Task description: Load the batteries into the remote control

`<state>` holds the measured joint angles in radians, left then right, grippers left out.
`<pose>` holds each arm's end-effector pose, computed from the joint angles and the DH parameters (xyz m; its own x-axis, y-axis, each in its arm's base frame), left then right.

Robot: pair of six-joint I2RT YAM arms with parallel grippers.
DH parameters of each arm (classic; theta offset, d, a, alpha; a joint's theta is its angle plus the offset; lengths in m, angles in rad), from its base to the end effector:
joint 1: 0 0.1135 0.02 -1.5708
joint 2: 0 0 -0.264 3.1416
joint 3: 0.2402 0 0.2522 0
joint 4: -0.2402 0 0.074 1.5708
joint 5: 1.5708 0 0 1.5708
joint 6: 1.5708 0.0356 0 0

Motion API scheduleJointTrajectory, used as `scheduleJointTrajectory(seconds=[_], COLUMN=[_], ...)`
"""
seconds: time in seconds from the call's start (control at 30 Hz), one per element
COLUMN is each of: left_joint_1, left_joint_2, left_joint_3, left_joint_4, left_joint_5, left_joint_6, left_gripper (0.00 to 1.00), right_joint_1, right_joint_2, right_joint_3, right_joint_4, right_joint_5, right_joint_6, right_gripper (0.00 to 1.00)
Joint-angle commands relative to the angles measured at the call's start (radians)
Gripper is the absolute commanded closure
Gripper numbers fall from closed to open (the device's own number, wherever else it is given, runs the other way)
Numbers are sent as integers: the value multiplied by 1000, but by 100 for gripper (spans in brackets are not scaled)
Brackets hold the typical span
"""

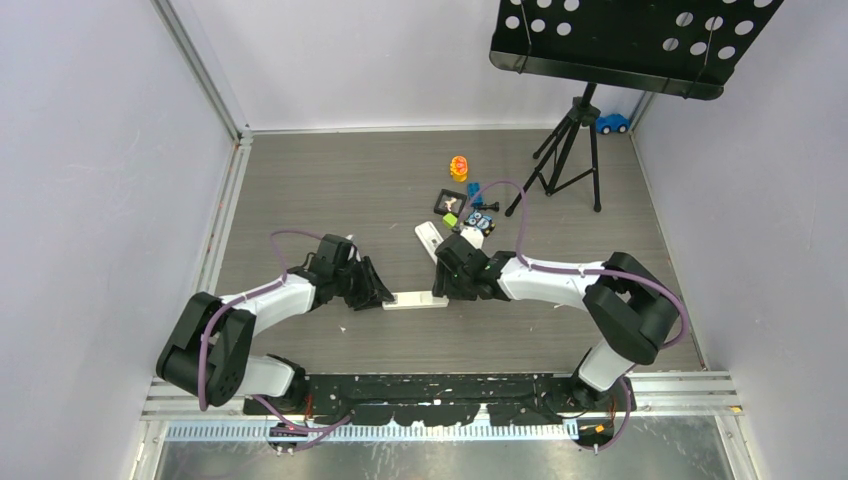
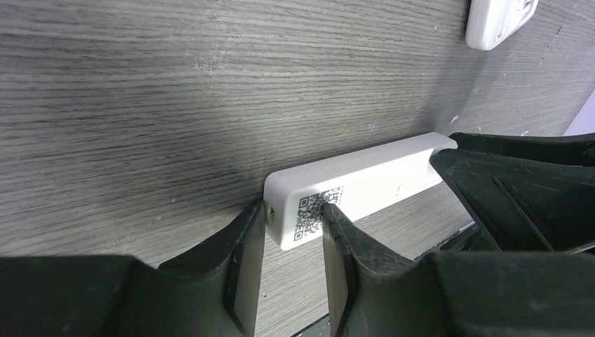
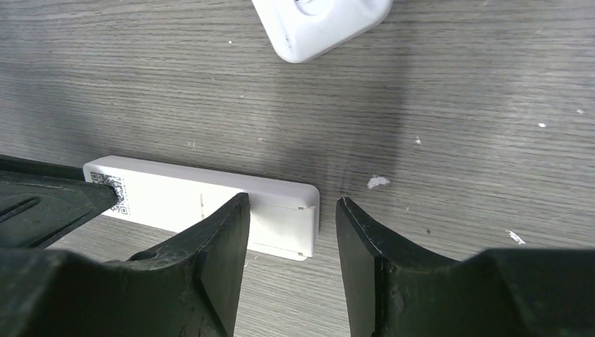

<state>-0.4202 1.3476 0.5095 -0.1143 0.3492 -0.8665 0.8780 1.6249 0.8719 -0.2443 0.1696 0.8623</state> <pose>0.2071 -0.1059 0.1414 -0.9118 -0.3769 -0.1629 -0.2014 0.7564 -0.6223 0.2047 0.2372 0.1617 -0.8806 0.1110 -0.4607 -0.0480 0.9463 0.3197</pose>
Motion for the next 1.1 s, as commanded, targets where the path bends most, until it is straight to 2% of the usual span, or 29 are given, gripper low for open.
scheduleJointTrajectory(seconds=[0.0, 0.13, 0.33, 0.43, 0.7, 1.07], left_joint_1=[-26, -26, -26, -26, -26, -30], left_joint_2=[18, 17, 17, 20, 47, 74], left_joint_3=[-18, -20, -22, -22, -30, -59], left_joint_4=[55, 59, 62, 69, 123, 222], left_joint_5=[26, 35, 41, 48, 98, 126], left_joint_6=[-3, -3, -5, -6, -32, -77], left_gripper=[65, 66, 70, 71, 73, 75], right_joint_1=[11, 19, 45, 54, 59, 73], right_joint_2=[15, 20, 48, 72, 157, 247], right_joint_3=[-34, -23, 1, 4, -19, -19], right_joint_4=[-198, -196, -169, -129, 57, 237], right_joint_5=[82, 65, 21, -26, -272, -497], right_joint_6=[-45, -36, -15, -4, 34, 39], right_gripper=[47, 50, 68, 72, 73, 68])
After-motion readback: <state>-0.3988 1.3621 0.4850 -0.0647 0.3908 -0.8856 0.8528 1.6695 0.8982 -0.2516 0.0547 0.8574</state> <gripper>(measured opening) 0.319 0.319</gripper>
